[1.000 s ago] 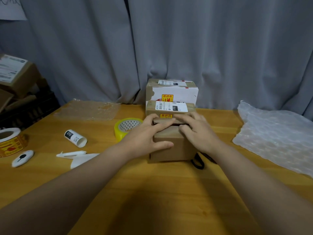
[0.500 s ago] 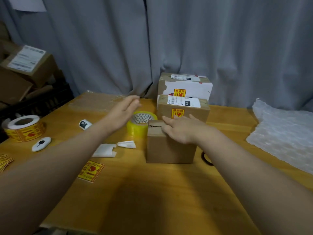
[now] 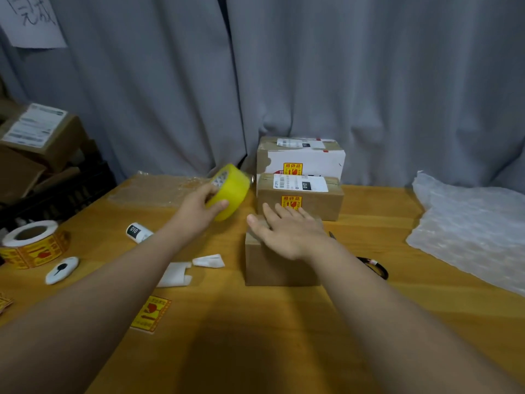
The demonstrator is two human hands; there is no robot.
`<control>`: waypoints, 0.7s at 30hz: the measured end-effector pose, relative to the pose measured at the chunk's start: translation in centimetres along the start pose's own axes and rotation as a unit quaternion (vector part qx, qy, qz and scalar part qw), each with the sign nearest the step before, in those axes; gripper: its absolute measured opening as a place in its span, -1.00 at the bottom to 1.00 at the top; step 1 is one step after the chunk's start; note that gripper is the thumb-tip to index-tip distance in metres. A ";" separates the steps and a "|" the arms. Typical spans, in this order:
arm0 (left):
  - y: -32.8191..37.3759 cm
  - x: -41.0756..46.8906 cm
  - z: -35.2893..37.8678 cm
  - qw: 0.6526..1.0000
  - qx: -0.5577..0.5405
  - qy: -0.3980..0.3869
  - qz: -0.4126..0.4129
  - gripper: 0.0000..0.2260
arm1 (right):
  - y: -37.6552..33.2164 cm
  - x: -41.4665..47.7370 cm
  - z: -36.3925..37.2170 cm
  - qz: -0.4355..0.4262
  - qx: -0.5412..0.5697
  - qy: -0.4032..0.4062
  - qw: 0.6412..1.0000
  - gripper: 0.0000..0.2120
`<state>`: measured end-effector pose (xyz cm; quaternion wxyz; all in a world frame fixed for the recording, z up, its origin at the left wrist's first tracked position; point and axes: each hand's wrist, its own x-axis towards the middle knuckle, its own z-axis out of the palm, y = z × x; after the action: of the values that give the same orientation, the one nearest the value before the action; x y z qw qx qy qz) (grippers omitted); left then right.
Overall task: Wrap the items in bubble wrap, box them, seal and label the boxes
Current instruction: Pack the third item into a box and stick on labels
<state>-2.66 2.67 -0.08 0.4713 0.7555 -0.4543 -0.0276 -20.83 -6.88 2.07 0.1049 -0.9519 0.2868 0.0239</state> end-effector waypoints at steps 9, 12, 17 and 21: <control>7.0 -4.3 -1.6 0.958 -0.283 -0.031 0.042 -0.78 | -1.0 -1.7 -4.7 -0.094 0.434 0.214 0.870 -0.47; 9.6 -4.8 -0.8 0.946 -0.310 -0.059 0.068 -0.89 | -2.1 -2.1 -7.0 -0.136 0.438 0.224 0.860 -0.71; 12.6 -2.3 -2.7 0.976 -0.199 0.068 0.064 -0.55 | 0.3 -3.4 -9.3 -0.159 0.334 0.209 0.905 -0.86; 14.9 -0.8 -4.7 0.985 -0.093 -0.104 0.101 -0.58 | 1.5 -4.4 -10.2 -0.151 0.243 0.187 0.940 -0.74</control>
<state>-10.75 4.35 13.27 0.4898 0.6519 -0.5701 -0.1007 -25.46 -7.89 12.21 0.2796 -0.9171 0.1512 -0.2408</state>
